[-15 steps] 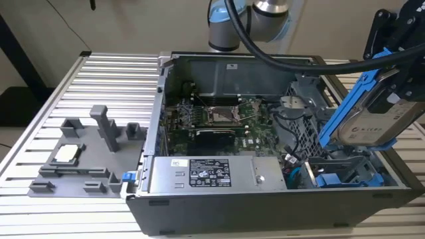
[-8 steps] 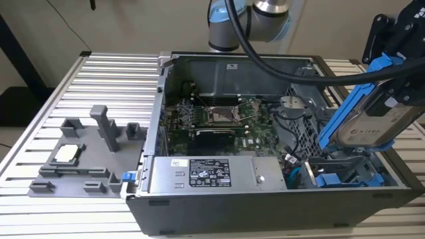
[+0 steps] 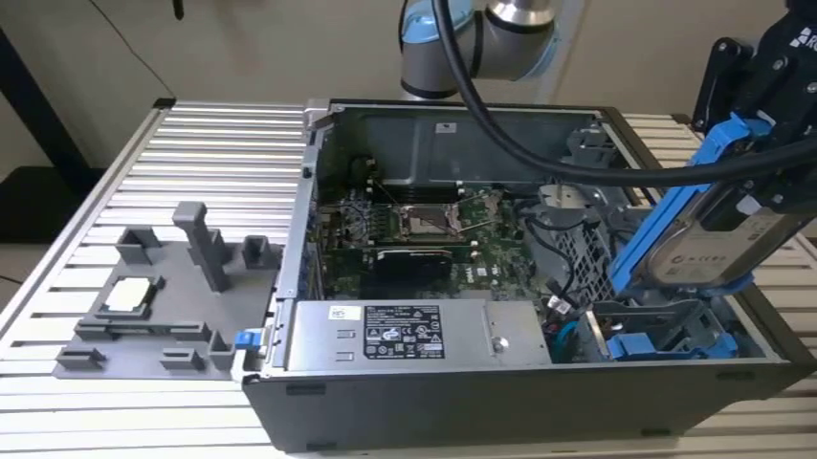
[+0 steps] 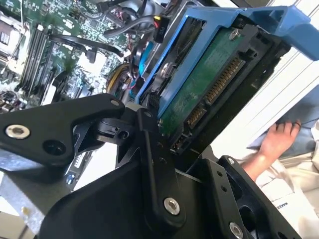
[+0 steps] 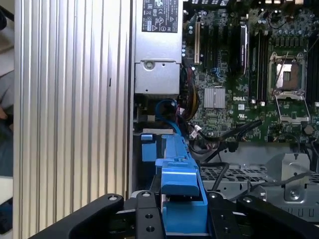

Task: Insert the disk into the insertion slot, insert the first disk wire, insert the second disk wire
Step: 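Insert the disk into the insertion slot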

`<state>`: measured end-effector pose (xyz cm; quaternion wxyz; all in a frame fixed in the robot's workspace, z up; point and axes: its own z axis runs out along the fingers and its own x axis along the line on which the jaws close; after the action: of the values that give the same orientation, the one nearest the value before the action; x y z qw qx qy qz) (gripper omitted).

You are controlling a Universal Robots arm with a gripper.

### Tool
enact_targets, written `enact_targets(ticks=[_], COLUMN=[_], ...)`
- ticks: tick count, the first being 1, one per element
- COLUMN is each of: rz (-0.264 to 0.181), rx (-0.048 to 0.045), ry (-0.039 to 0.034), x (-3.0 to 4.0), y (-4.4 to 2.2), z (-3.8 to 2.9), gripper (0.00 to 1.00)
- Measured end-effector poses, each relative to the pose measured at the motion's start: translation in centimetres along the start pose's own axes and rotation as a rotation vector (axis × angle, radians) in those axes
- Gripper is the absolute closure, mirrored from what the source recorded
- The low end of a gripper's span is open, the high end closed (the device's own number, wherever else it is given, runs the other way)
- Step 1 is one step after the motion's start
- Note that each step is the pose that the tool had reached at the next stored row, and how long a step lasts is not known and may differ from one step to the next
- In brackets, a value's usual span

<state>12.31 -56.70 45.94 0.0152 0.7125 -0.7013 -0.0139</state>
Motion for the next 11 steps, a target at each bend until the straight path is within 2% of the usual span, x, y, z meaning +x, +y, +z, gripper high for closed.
enact_targets(ticks=[11], rz=[-0.009], rx=[0.0], ry=[0.0003], x=[0.17], y=[-0.1], z=[0.88], gripper=[0.67])
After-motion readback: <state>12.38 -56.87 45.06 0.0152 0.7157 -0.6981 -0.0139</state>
